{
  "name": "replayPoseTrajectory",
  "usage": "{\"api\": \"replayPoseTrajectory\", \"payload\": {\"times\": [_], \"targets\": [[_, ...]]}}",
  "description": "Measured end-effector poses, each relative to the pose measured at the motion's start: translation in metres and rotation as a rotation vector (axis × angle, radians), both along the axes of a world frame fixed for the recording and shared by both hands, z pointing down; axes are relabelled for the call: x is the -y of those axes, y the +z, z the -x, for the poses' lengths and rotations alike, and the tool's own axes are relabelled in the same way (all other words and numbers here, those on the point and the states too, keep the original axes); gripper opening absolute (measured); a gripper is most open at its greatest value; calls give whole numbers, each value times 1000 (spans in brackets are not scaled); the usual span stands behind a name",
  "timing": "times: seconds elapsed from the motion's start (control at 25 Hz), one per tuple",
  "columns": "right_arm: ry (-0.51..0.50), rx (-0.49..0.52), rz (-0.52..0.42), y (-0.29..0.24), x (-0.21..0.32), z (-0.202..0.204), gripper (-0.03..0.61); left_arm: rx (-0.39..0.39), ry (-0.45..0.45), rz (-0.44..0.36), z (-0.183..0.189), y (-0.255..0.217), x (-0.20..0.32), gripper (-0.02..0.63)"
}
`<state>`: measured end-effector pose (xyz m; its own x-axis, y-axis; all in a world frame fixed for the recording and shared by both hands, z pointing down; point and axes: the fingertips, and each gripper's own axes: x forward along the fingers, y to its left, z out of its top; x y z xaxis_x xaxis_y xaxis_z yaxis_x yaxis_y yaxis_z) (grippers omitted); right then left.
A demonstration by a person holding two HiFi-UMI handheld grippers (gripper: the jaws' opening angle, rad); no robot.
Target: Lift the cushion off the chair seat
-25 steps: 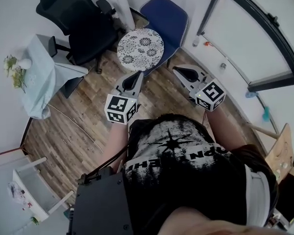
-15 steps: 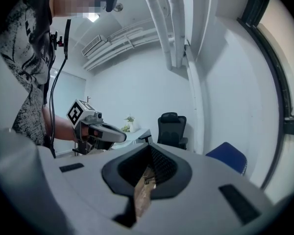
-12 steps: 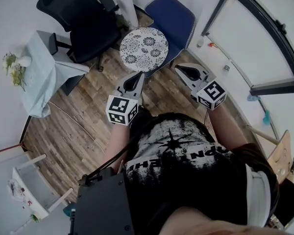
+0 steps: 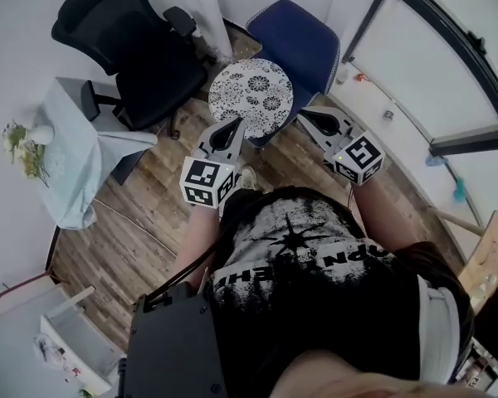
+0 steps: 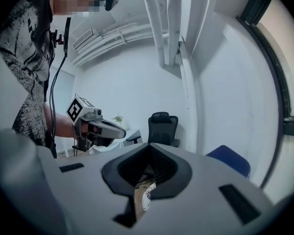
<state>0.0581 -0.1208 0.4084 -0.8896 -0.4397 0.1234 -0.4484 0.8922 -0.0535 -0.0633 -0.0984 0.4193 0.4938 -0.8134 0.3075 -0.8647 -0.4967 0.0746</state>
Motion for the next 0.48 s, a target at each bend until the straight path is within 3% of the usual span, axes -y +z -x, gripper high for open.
{"api": "replayPoseTrajectory", "payload": {"times": [0.48], "targets": [[141,-15,-38,-6,62,80,18,0,153,-9,75,-4,83,12]]}}
